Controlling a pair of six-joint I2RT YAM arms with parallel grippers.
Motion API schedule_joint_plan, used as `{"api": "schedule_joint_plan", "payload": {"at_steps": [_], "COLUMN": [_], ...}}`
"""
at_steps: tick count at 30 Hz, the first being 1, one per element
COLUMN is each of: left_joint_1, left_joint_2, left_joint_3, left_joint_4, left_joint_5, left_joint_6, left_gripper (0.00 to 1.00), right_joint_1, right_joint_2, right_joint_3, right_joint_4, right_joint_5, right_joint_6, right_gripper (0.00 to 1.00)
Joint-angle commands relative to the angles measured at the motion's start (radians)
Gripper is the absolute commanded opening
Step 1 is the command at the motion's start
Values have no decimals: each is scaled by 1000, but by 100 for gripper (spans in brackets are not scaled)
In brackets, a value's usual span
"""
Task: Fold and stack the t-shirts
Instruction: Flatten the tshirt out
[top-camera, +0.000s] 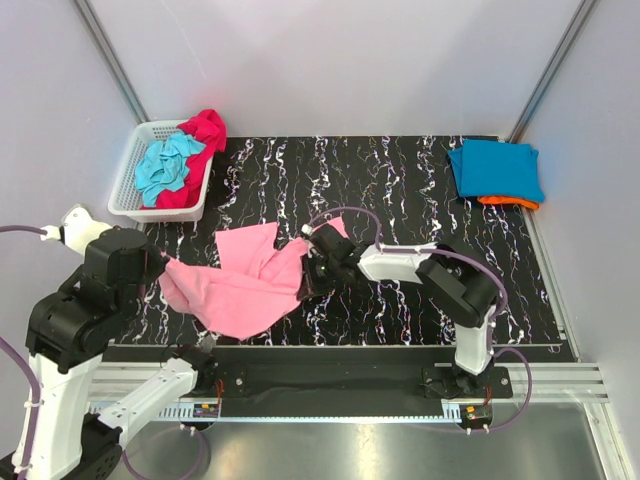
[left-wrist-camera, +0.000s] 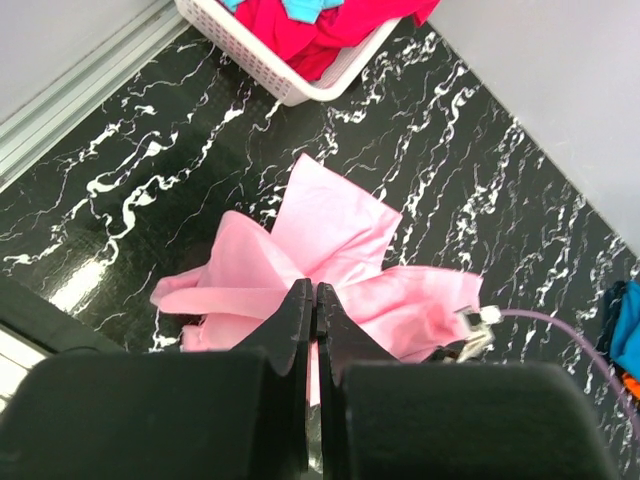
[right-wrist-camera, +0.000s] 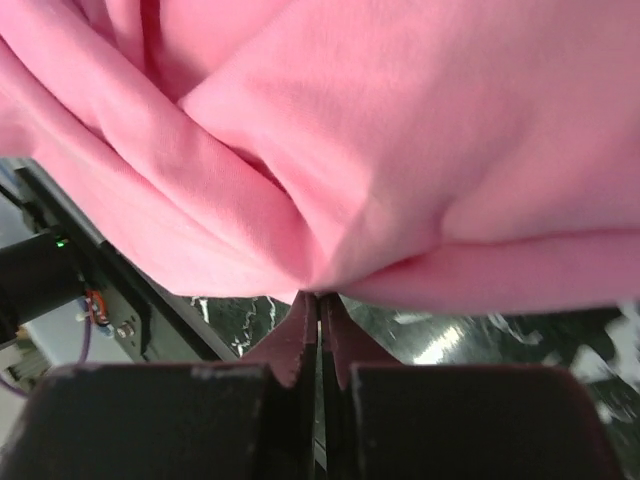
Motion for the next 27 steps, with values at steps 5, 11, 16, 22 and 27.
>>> {"api": "schedule_joint_plan", "payload": {"at_steps": [5, 11, 16, 22, 27], "left_joint_1": [2, 2, 2, 2, 2], "left_joint_2": [-7, -18, -65, -112, -75], "left_joint_3": [-8, 71, 180, 294, 326], "left_joint_4": [-73, 5, 39, 76, 128], "left_joint_5": [72, 174, 193, 139, 125], "left_joint_6": [70, 176, 246, 314, 356], "left_gripper": [0, 0, 0, 0, 0], "right_joint_1": [8, 8, 8, 8, 9], "right_joint_2": [-354, -652, -833, -968, -997], "right_joint_3": [39, 135, 262, 374, 424], "right_joint_4": [-288, -552, -707, -775, -787], "right_joint_5": [312, 511, 597, 633, 654], "right_joint_6": [-106, -177, -215, -273, -315], "right_gripper": [0, 0, 0, 0, 0]}}
